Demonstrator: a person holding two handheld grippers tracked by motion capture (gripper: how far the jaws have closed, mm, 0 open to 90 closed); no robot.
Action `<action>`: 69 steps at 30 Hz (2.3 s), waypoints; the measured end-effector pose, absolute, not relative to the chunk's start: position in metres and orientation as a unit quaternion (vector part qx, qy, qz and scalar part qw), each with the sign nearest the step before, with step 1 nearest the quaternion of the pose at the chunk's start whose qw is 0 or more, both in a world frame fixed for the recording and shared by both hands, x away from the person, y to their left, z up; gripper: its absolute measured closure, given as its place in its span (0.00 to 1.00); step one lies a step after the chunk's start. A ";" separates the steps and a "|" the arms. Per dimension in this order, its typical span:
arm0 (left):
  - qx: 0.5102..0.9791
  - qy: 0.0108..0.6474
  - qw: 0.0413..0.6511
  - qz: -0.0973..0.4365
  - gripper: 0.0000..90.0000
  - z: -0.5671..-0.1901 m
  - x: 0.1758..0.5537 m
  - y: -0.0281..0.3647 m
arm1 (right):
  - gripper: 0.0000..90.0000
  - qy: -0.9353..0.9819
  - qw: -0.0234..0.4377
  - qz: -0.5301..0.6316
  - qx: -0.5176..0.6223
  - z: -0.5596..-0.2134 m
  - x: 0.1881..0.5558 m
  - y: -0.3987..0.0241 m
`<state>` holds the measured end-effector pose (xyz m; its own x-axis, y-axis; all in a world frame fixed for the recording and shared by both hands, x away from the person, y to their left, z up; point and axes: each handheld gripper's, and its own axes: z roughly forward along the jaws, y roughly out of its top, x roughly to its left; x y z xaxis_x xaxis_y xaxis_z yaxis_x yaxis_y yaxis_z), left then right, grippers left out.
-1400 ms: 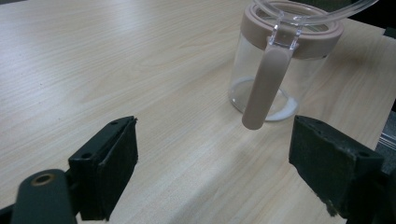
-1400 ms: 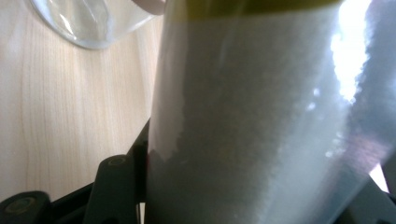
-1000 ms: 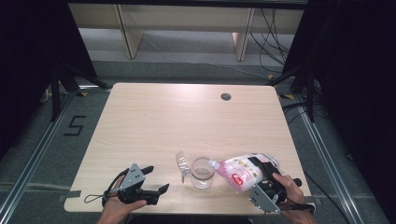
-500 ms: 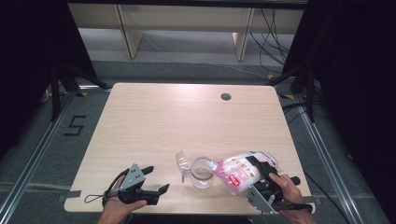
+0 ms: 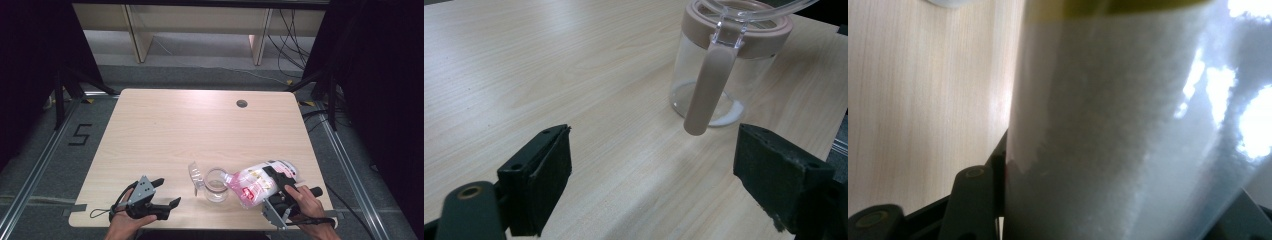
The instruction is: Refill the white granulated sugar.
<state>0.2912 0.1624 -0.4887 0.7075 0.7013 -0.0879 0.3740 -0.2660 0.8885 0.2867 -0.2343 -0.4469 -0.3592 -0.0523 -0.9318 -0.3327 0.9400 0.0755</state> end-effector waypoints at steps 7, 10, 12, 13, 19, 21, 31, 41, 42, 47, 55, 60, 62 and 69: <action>0.775 0.345 0.505 0.163 0.17 -0.489 0.292 0.162 | 0.52 0.815 0.555 0.120 -0.114 -0.449 0.287 -0.234; 0.777 0.343 0.502 0.161 0.17 -0.490 0.292 0.162 | 0.52 0.815 0.557 0.102 -0.121 -0.449 0.286 -0.232; 0.773 0.345 0.506 0.162 0.17 -0.489 0.292 0.162 | 0.52 0.808 0.562 0.094 -0.149 -0.445 0.288 -0.229; 0.773 0.345 0.506 0.162 0.17 -0.489 0.292 0.162 | 0.52 0.808 0.562 0.094 -0.149 -0.445 0.288 -0.229; 0.777 0.344 0.502 0.162 0.17 -0.489 0.292 0.163 | 0.52 0.808 0.568 0.083 -0.134 -0.446 0.285 -0.228; 0.777 0.344 0.502 0.163 0.17 -0.489 0.292 0.163 | 0.52 0.806 0.569 0.078 -0.142 -0.444 0.285 -0.227; 0.780 0.341 0.500 0.161 0.17 -0.490 0.292 0.162 | 0.53 0.791 0.582 0.038 -0.184 -0.440 0.285 -0.221; 0.780 0.341 0.500 0.160 0.17 -0.490 0.292 0.162 | 0.53 0.795 0.579 0.040 -0.179 -0.441 0.286 -0.221; 0.780 0.341 0.500 0.160 0.17 -0.490 0.292 0.162 | 0.53 0.795 0.579 0.040 -0.179 -0.441 0.286 -0.221; 0.779 0.342 0.500 0.162 0.17 -0.490 0.292 0.162 | 0.53 0.788 0.584 0.031 -0.192 -0.439 0.286 -0.220; 0.779 0.342 0.500 0.162 0.17 -0.490 0.292 0.162 | 0.53 0.783 0.591 0.023 -0.191 -0.439 0.285 -0.219; 0.779 0.342 0.500 0.161 0.17 -0.490 0.292 0.162 | 0.54 0.777 0.596 0.009 -0.201 -0.440 0.286 -0.218; 0.779 0.342 0.500 0.161 0.17 -0.490 0.292 0.162 | 0.54 0.773 0.598 0.010 -0.213 -0.439 0.286 -0.216; 0.779 0.341 0.500 0.161 0.17 -0.490 0.292 0.162 | 0.54 0.779 0.594 0.003 -0.202 -0.442 0.285 -0.216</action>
<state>0.2922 0.1620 -0.4899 0.7151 0.6932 -0.0900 0.3704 -0.2666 0.8898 0.2846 -0.2158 -0.4418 -0.2127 -0.3104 -0.9265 -0.3176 0.9187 -0.2349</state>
